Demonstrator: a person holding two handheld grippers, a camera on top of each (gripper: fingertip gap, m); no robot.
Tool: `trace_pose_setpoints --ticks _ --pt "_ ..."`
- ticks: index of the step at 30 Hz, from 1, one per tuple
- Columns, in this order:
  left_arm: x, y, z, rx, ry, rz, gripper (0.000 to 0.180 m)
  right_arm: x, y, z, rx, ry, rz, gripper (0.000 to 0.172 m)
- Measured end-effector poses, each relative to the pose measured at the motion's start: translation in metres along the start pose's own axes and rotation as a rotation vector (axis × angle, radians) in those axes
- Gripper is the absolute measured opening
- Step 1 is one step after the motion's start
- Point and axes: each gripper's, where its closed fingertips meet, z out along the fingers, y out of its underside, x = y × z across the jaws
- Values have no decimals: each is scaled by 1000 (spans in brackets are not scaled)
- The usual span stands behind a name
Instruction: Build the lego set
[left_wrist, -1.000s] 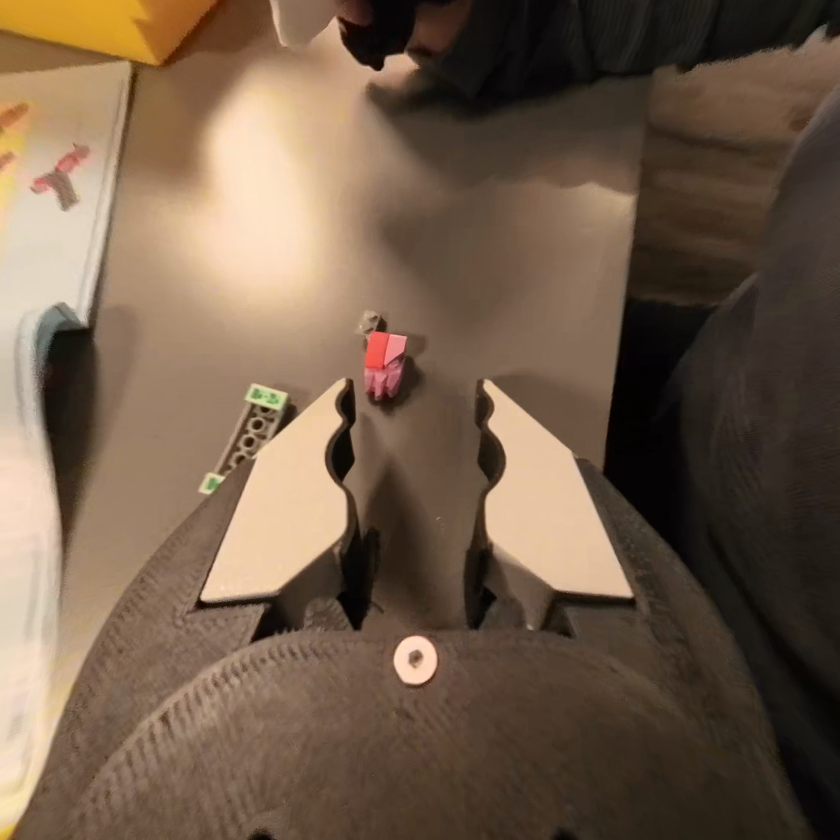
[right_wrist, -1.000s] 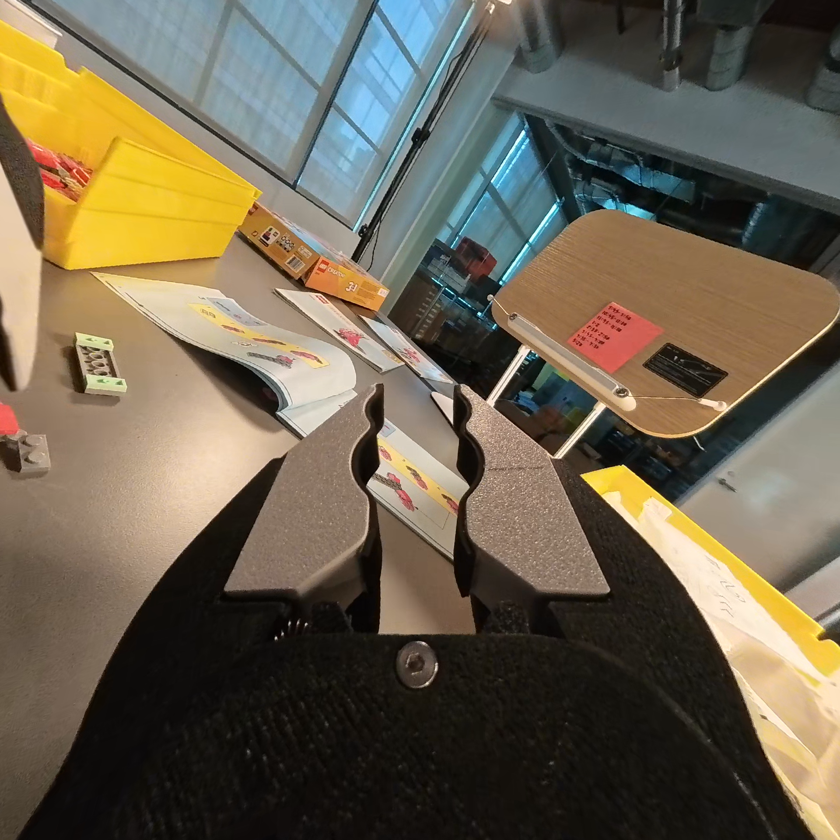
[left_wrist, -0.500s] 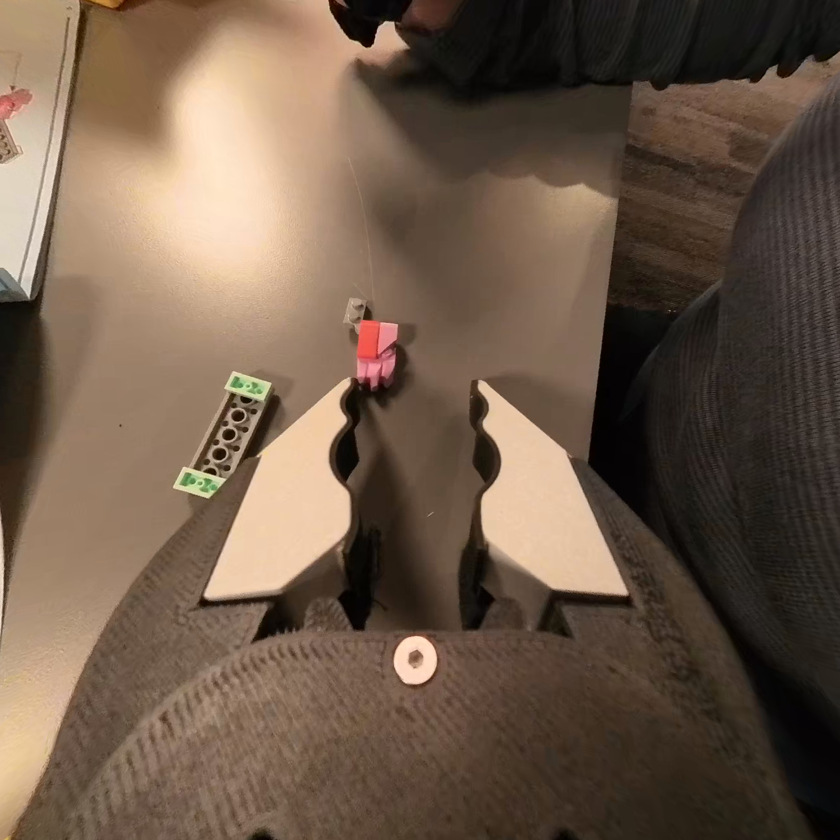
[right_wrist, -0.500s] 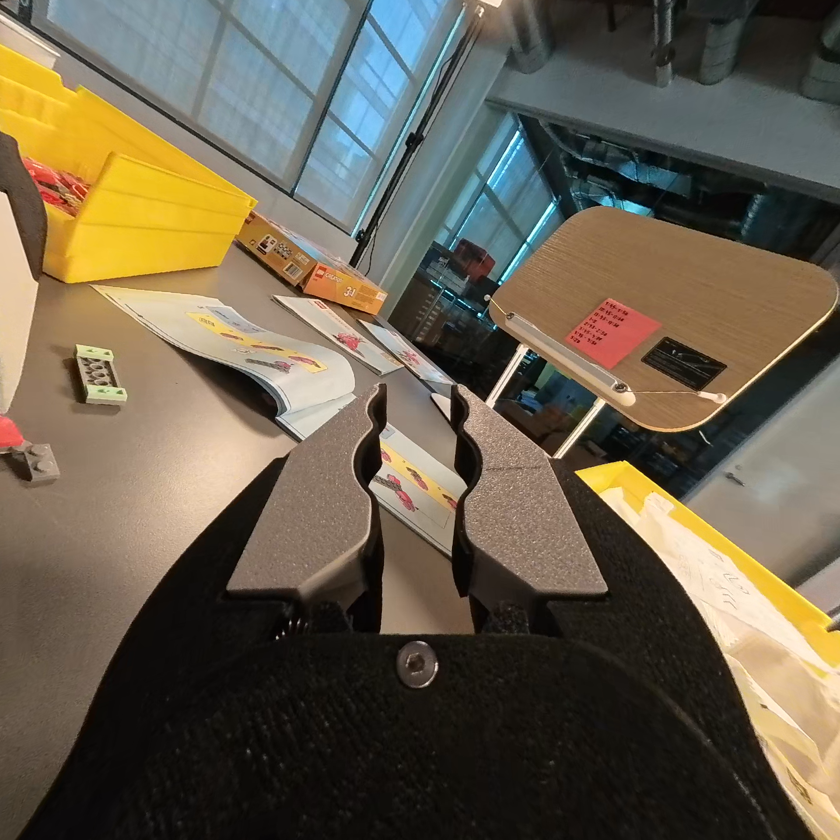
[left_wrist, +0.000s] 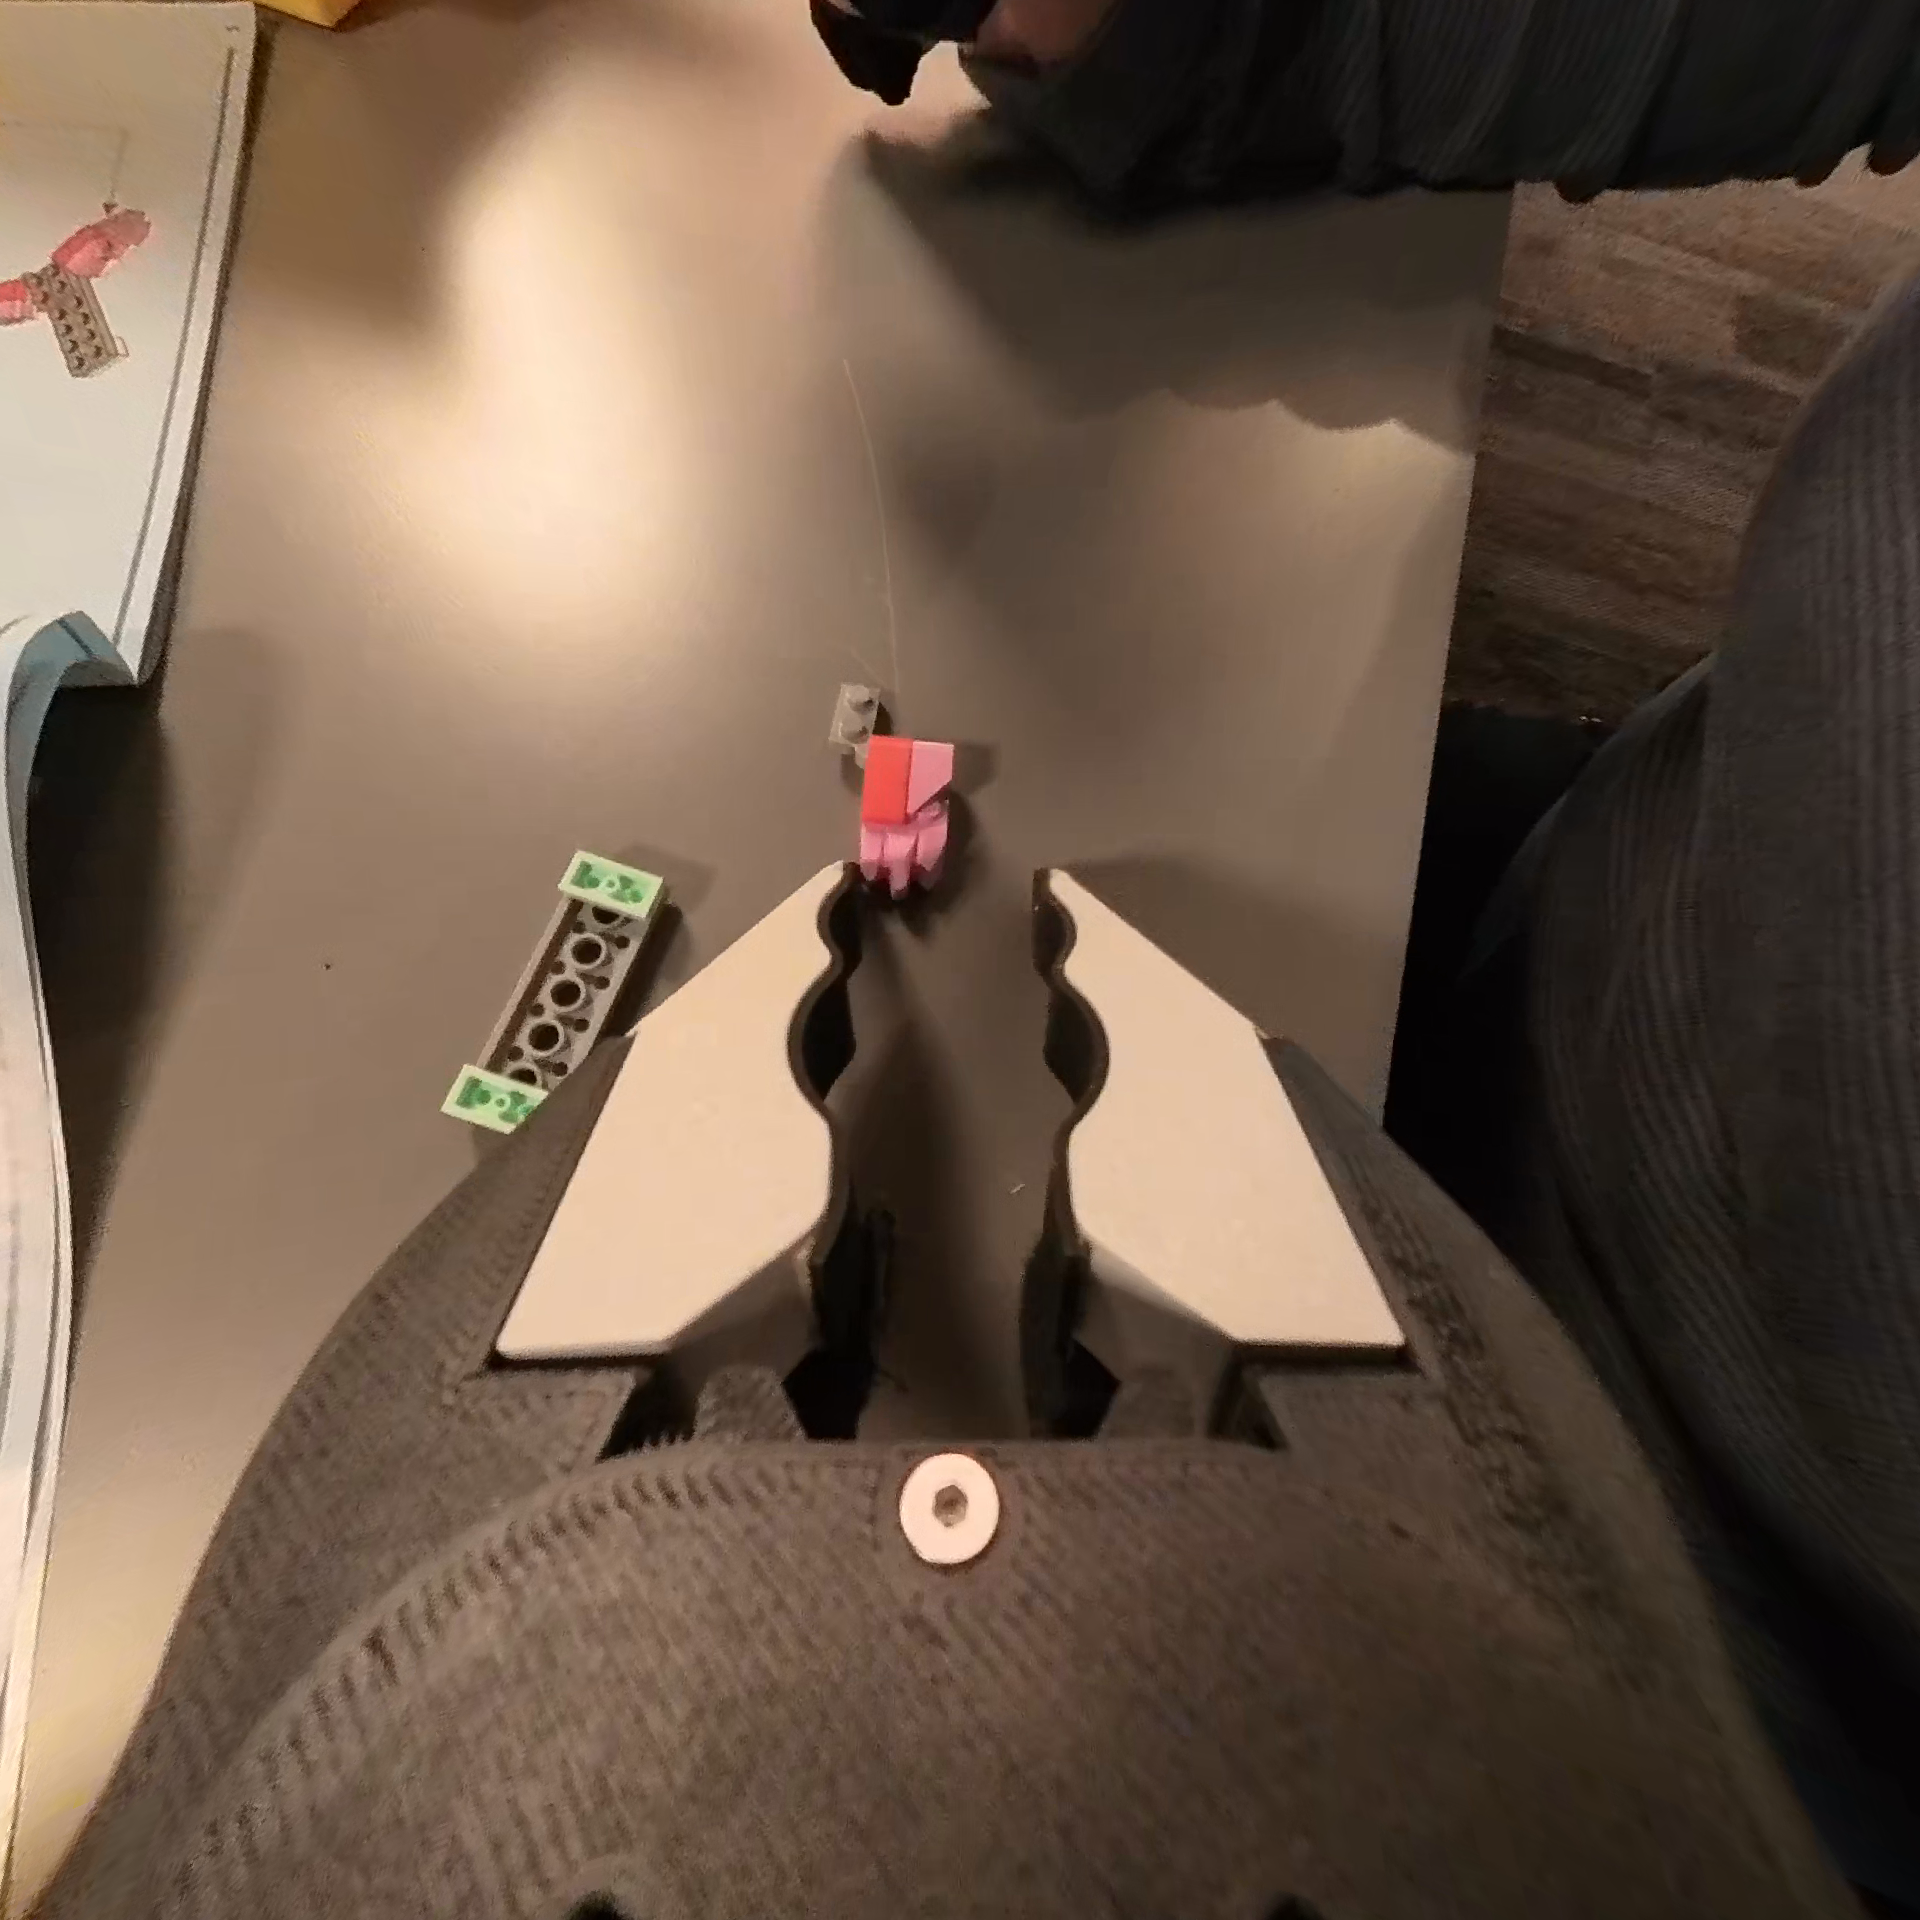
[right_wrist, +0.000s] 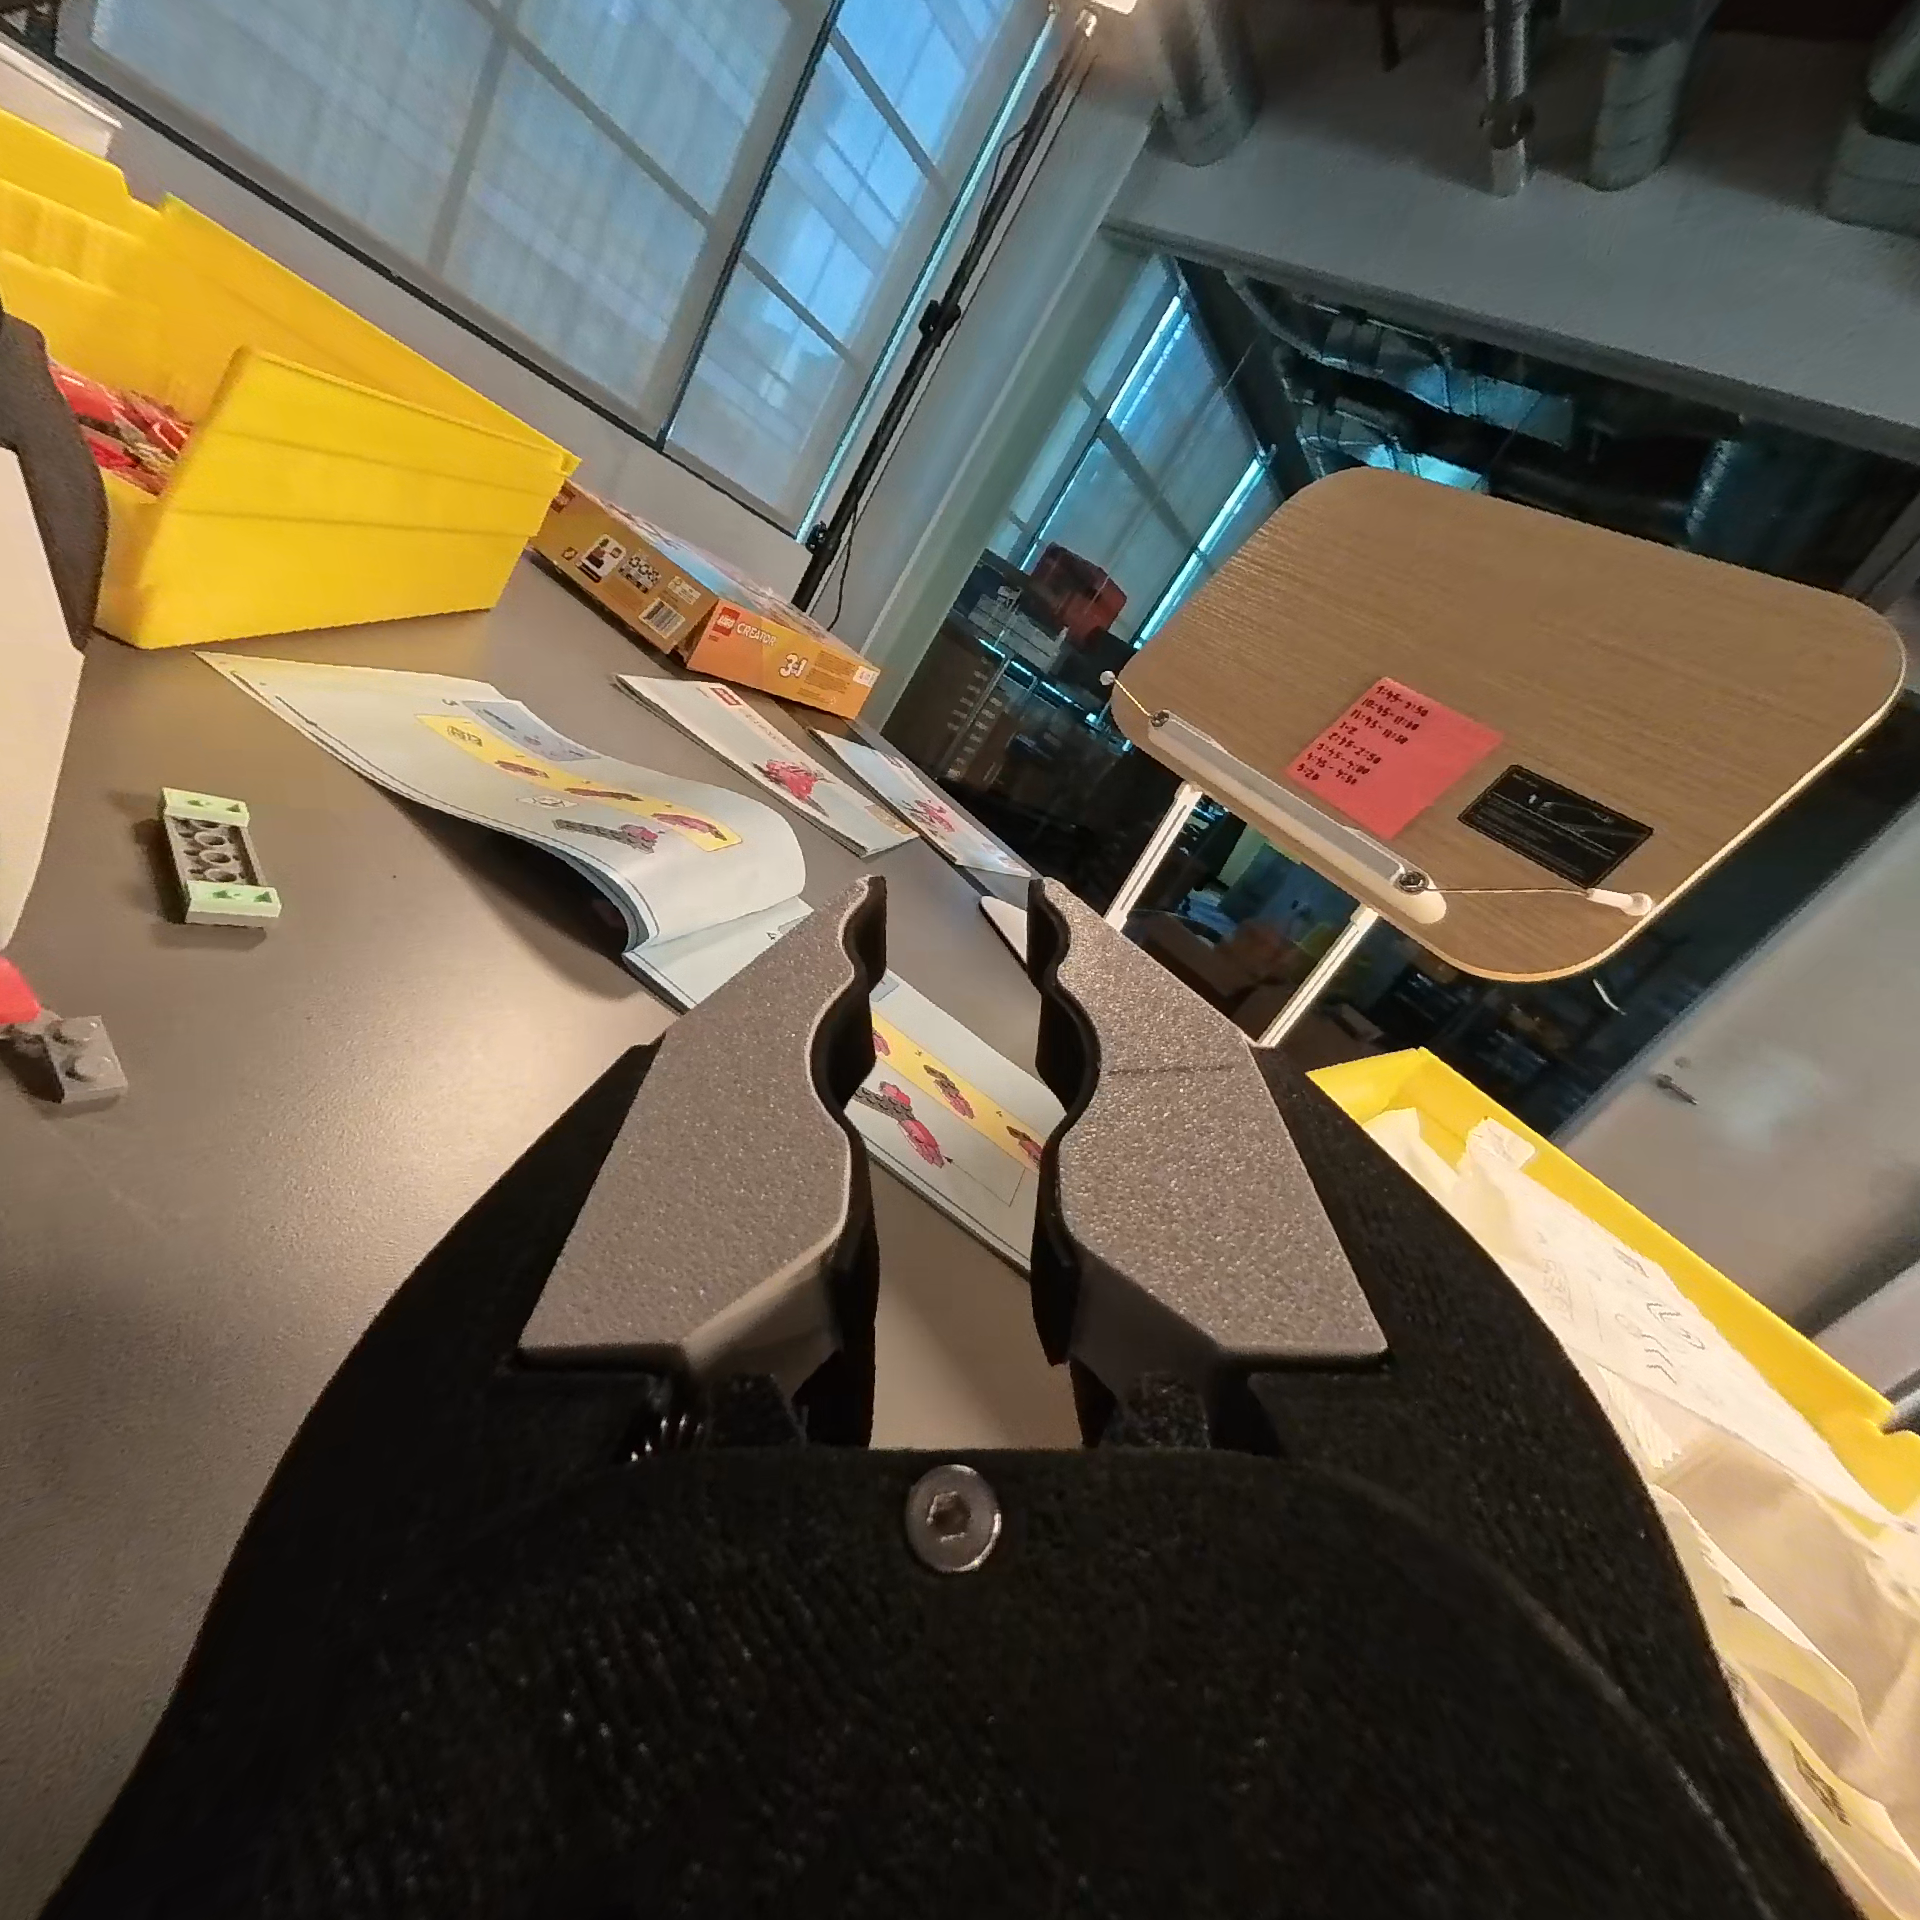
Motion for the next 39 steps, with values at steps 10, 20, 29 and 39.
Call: trace_pose_setpoints --ticks 10,20,29,39 --pt "-1 0 0 0 -6 -2 32 0 0 0 0 -3 -3 24" --pt "-1 0 0 0 -10 -3 31 -2 0 1 -1 -6 -6 23" --pt "-2 0 0 1 -11 -4 31 -2 0 1 1 -6 -2 23" --pt "-26 -8 -15 68 -142 15 27 -2 -1 1 5 -11 7 23"
